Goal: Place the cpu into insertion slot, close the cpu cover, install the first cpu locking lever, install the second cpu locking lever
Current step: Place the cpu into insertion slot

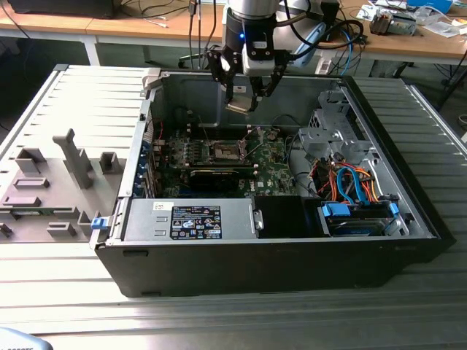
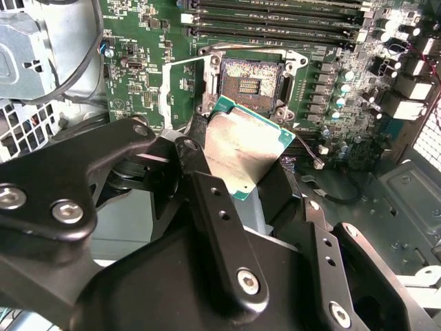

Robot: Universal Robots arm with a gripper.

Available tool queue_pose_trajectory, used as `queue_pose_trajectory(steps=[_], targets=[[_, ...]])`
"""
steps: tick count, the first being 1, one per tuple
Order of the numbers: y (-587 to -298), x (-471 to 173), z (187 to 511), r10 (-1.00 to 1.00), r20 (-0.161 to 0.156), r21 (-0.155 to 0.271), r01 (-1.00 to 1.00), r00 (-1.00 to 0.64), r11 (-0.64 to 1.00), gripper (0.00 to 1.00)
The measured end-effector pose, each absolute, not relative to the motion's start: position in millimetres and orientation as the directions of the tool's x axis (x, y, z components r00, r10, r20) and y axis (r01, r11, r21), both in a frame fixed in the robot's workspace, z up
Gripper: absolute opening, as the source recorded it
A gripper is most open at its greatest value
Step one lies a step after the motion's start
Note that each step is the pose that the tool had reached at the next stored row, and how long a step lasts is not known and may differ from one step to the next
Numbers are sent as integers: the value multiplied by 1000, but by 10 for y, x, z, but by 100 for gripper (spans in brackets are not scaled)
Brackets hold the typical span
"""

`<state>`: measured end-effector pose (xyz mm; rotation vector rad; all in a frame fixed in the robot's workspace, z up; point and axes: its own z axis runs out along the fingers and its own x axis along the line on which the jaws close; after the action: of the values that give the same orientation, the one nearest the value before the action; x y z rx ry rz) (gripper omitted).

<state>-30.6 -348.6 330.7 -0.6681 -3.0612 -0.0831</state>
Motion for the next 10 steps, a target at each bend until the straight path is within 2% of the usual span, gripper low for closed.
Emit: queue_pose_trajectory(steps=[10], targets=[[-3486, -306, 3307, 425, 18, 50, 425, -905, 904, 55]])
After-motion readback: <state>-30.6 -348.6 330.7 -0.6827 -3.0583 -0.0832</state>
